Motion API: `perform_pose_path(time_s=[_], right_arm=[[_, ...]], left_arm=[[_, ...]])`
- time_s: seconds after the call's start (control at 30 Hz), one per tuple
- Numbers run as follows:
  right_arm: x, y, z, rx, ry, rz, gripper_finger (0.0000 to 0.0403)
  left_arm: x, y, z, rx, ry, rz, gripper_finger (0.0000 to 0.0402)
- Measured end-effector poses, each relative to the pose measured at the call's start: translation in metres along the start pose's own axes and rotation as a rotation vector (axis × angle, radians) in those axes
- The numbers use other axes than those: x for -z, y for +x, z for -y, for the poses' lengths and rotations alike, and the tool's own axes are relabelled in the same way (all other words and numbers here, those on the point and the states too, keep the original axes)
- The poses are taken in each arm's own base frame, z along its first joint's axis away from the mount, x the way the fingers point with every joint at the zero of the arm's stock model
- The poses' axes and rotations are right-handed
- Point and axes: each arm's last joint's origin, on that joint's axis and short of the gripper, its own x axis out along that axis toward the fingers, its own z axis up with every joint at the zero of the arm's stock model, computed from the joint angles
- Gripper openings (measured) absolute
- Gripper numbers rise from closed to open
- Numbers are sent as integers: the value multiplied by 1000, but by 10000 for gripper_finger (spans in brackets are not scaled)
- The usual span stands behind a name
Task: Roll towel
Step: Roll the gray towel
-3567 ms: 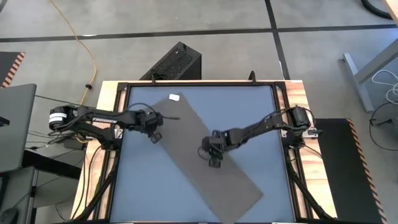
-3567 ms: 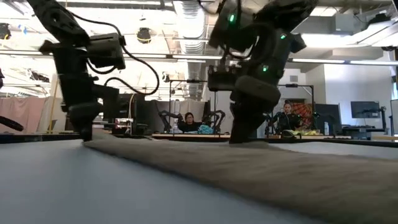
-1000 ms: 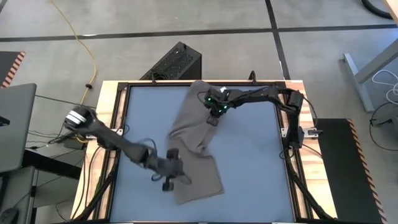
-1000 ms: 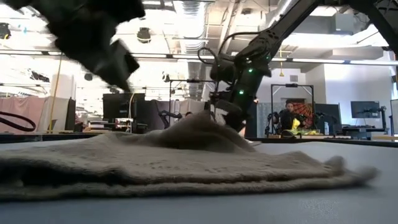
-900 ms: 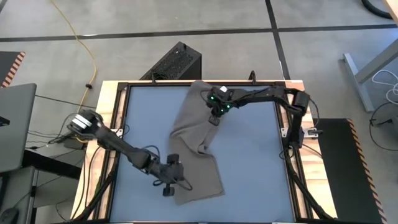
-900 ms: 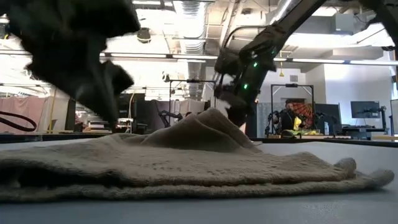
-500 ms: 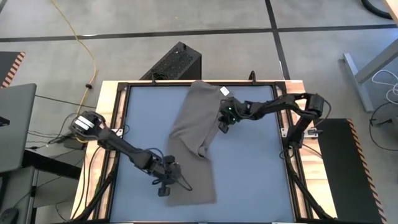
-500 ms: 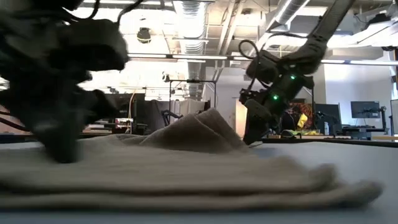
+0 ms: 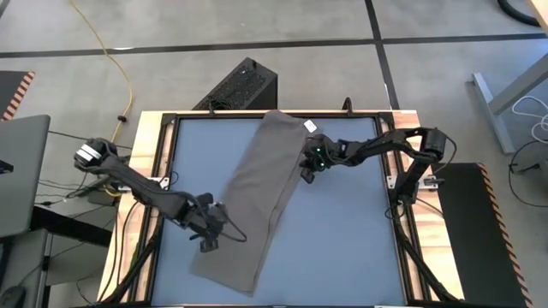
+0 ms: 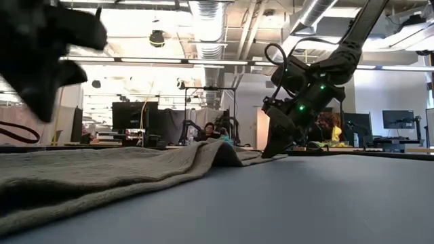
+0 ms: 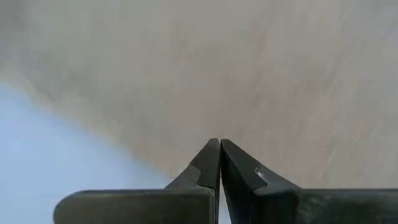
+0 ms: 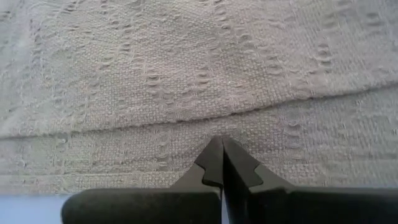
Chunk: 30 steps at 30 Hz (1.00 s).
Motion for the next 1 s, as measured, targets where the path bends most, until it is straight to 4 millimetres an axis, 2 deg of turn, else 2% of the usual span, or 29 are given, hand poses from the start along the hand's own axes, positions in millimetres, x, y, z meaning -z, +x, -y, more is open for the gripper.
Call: perform_pose_path(time_s=[0.1, 0.2, 0.37, 0.43, 0.53, 0.67, 0.87, 1.0], right_arm=[[5, 0, -5, 6, 30, -43, 20], [10, 1, -16, -2, 30, -65, 20], [13, -4, -37, -44, 19, -68, 20], [13, -12, -42, -47, 8, -74, 20], [11, -30, -42, 18, -7, -65, 20], [-2, -54, -28, 206, -19, 35, 20], [-8, -58, 6, 282, 29, 22, 20], [-11, -59, 20, 303, 136, 47, 34]], left_arm=[[-7, 1, 18, 82, 20, 150, 0], [-9, 17, 39, 153, 70, 210, 0], [7, 59, 60, 188, 124, 119, 0], [17, 74, 63, 183, 119, 45, 0], [24, 84, 68, 202, 104, -11, 0], [28, 84, 70, 217, 110, -36, 0], [37, 66, 66, 200, 108, -137, 0], [42, 55, 65, 189, 114, -146, 0]])
